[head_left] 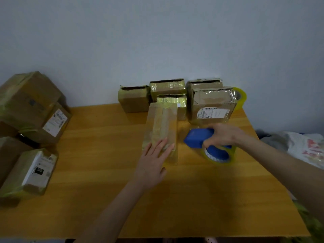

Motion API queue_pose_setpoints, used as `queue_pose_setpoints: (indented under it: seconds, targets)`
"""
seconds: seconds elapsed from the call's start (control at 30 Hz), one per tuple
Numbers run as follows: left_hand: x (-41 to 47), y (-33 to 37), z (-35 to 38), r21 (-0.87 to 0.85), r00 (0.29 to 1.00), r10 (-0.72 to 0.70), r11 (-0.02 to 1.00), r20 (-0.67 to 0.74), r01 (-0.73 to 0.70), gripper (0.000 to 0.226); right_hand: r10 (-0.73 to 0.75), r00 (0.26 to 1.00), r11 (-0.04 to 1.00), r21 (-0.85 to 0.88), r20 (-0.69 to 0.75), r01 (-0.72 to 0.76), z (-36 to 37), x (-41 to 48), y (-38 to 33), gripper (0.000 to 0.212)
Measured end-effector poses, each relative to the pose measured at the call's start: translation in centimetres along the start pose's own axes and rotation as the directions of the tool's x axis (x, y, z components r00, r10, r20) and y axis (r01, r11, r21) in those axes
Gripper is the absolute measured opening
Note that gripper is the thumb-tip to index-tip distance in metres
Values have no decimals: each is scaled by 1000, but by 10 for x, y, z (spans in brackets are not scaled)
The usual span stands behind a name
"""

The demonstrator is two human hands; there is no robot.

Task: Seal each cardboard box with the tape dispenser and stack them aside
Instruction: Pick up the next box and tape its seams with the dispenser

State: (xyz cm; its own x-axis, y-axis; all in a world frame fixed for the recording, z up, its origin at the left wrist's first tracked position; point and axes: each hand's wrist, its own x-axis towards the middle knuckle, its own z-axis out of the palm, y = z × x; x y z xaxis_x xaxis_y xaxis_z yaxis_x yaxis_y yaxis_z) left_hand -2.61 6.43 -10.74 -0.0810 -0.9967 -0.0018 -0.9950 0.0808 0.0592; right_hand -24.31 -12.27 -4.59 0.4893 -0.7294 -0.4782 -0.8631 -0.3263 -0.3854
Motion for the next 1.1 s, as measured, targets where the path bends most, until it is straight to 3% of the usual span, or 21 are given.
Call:
queue_pose_setpoints:
  seconds: [0.07, 0.13, 0.23, 0.33, 0.4, 0.43, 0.53, 0.6, 0.73, 0.87, 1.03, 1.1]
  targets:
    - [-1, -1, 2, 2, 1000, -2, 1000, -8, 2, 86, 91, 991, 900, 434, -97, -40, 6, 2, 12, 47]
    - [-2, 0, 4, -16, 1000, -7, 1000, -11, 7, 85, 261, 965, 654, 741, -29, -155, 21, 6, 19, 46]
    - [-1, 1, 1, -58, 1000, 12, 998, -21, -13, 82, 360, 914, 318, 897, 187, -309, 53, 15, 27, 53]
    - [-5, -1, -14, -353, 985, -87, 935, -149, 30, 70, 365, 897, 233, 908, 249, -347, 68, 19, 28, 54]
    - [-12, -11, -24, -536, 914, -313, 834, -258, 135, 59, 350, 907, 294, 891, 237, -346, 68, 18, 27, 60]
    - [-15, -17, -27, -602, 859, -436, 772, -267, 204, 55, 357, 914, 406, 849, 192, -337, 65, 16, 26, 65]
    - [-22, -34, -34, -725, 725, -681, 552, -106, 412, 45, 295, 951, 797, 573, -91, -193, 51, 8, 14, 66]
    - [-20, -36, -34, -743, 681, -731, 484, -52, 463, 40, 149, 968, 890, 454, -202, -42, 51, -3, -13, 63]
    - [-5, -23, -32, -773, 685, -728, 439, -9, 457, 34, -51, 990, 920, 379, -131, 98, 88, -23, -80, 67]
    - [8, -8, -25, -763, 762, -647, 495, -3, 417, 20, 2, 986, 926, 373, -168, 62, 106, -24, -107, 67]
    - [3, -13, -24, -843, 796, -598, 381, 89, 380, 32, -39, 991, 914, 396, -129, 87, 100, -19, -92, 59]
    - [0, -20, -25, -830, 783, -618, 397, 73, 391, 34, -38, 986, 907, 409, -160, 101, 96, -21, -86, 66]
